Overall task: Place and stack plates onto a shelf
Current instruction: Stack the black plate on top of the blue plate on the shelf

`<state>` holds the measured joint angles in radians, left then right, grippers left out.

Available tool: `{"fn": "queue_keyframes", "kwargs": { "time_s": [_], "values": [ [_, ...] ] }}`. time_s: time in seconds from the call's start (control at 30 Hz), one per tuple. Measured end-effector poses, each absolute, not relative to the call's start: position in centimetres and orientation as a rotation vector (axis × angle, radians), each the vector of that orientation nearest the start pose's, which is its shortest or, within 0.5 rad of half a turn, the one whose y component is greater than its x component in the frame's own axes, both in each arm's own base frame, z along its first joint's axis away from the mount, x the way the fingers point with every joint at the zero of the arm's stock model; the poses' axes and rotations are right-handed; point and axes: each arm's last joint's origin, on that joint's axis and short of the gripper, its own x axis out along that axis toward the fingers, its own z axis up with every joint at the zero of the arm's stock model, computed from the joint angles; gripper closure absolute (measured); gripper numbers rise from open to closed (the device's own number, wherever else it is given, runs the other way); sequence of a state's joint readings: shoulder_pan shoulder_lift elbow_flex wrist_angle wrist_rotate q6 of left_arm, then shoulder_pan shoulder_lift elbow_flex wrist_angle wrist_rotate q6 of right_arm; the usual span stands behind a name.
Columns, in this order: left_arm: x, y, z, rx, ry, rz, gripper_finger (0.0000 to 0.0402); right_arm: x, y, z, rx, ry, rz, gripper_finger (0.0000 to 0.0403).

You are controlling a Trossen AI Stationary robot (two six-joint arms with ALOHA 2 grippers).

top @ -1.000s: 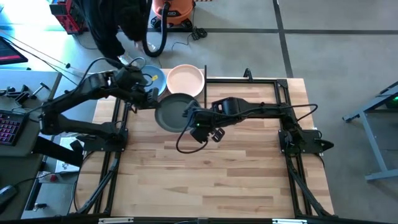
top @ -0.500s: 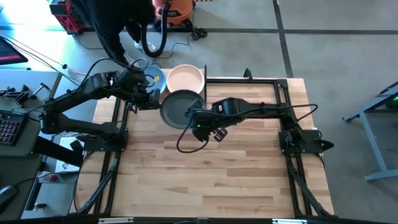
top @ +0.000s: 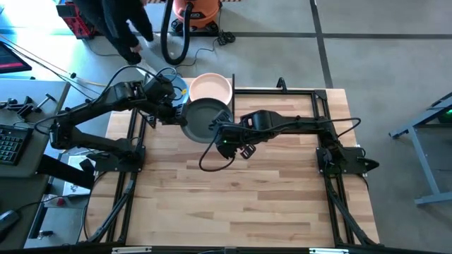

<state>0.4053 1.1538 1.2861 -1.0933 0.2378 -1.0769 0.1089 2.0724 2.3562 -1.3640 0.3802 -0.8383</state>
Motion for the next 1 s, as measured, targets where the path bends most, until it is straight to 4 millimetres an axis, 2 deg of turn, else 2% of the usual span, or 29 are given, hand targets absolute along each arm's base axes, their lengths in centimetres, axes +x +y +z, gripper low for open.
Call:
{"fn": "queue_keyframes", "kwargs": {
  "time_s": [0.1,0.3,0.7,0.83,1.0],
  "values": [
    [18.91,7.41,35.80,-1.292,0.752,0.660,0.0329,40.87,3.39,37.76,-1.014,1.110,0.214,0.0403],
    [18.82,7.45,35.92,-1.291,0.731,0.677,0.0392,40.93,3.42,37.77,-0.992,1.103,0.207,0.0403],
    [18.80,7.46,35.93,-1.295,0.727,0.689,0.0397,40.98,3.37,37.77,-0.951,1.108,0.142,0.0399],
    [18.74,7.45,35.88,-1.294,0.732,0.696,0.0397,41.09,3.03,37.83,-0.911,1.104,0.091,0.0371],
    [18.70,7.46,35.87,-1.277,0.733,0.702,0.0397,41.10,2.54,37.84,-0.881,1.111,0.058,0.0309]
  ]
}}
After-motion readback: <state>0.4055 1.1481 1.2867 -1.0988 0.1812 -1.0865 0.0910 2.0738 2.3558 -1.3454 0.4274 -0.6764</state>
